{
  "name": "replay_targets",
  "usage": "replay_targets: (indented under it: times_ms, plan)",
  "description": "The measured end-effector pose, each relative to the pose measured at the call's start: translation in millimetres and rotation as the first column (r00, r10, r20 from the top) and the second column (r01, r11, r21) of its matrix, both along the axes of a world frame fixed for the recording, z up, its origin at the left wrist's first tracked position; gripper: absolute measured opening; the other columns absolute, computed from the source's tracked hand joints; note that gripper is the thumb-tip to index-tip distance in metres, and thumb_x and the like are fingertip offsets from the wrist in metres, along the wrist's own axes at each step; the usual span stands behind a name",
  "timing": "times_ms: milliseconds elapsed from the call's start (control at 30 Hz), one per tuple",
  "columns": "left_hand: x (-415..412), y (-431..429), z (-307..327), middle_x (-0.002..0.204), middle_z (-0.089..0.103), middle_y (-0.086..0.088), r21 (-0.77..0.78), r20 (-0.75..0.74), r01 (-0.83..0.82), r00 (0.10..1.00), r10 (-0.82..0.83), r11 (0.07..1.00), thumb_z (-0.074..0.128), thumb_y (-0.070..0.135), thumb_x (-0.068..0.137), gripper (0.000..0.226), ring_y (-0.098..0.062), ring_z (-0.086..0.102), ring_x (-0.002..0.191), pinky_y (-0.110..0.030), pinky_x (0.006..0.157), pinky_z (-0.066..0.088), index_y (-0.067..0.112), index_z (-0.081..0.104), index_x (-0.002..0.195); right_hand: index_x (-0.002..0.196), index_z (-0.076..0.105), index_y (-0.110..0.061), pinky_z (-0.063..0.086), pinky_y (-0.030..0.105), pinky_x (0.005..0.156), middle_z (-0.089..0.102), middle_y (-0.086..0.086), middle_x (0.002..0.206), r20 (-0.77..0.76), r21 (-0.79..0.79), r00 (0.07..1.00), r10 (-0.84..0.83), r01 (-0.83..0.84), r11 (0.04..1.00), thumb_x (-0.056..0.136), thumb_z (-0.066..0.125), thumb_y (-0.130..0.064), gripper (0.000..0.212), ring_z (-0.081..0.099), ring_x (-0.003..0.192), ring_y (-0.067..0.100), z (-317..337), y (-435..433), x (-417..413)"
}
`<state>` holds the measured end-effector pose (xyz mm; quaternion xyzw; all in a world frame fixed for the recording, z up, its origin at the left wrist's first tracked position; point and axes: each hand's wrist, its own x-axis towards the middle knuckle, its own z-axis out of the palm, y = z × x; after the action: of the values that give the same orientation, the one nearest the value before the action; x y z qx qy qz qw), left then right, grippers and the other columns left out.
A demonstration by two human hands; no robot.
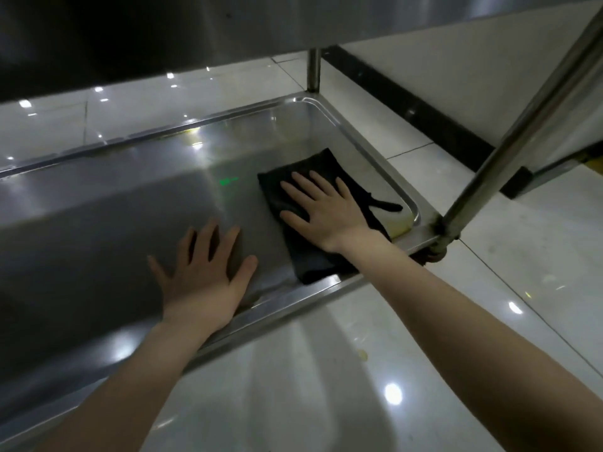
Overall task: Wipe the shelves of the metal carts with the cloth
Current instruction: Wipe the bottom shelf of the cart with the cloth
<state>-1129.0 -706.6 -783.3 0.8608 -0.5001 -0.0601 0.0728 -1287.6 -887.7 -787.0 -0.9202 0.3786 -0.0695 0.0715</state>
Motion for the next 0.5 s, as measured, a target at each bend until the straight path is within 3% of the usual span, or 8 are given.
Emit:
replay_targets:
  times_ms: [167, 367, 500]
  plan:
    - [-2, 2, -2, 0.16, 0.003, 0.014, 0.022, 0.026, 0.006, 1.0, -0.007, 1.0, 0.018, 0.07, 0.086, 0.062, -0.016, -0.002, 0.148, -0.068, 0.112, 0.003, 0.054, 0.012, 0.145, 0.152, 0.009, -0.048, -0.007, 0.044, 0.12, 0.001, -0.02, 0.162, -0.014, 0.038, 0.999, 0.029, -0.028, 0.999, 0.088, 0.007, -0.078, 0.071, -0.005, 0.149, 0.008, 7, 21, -60]
    - [-1, -1, -2, 0.16, 0.003, 0.015, 0.009, 0.02, -0.002, 1.0, 0.002, 1.0, 0.019, 0.071, 0.085, 0.062, -0.014, -0.003, 0.148, -0.067, 0.113, 0.003, 0.056, 0.01, 0.145, 0.155, 0.011, -0.039, -0.006, 0.051, 0.12, 0.003, -0.011, 0.164, -0.067, 0.035, 0.997, -0.031, 0.033, 0.999, 0.098, 0.022, -0.065, 0.063, -0.005, 0.151, 0.015, 23, -67, 17]
    - [1, 1, -1, 0.16, 0.004, 0.016, 0.014, 0.013, -0.014, 1.0, 0.013, 1.0, 0.022, 0.07, 0.086, 0.06, -0.012, -0.002, 0.148, -0.065, 0.113, 0.003, 0.058, 0.01, 0.143, 0.155, 0.012, -0.037, -0.004, 0.05, 0.12, 0.004, -0.009, 0.164, -0.064, 0.045, 0.998, -0.028, 0.031, 0.998, 0.1, 0.021, -0.062, 0.062, -0.002, 0.151, 0.015, 23, -72, 24]
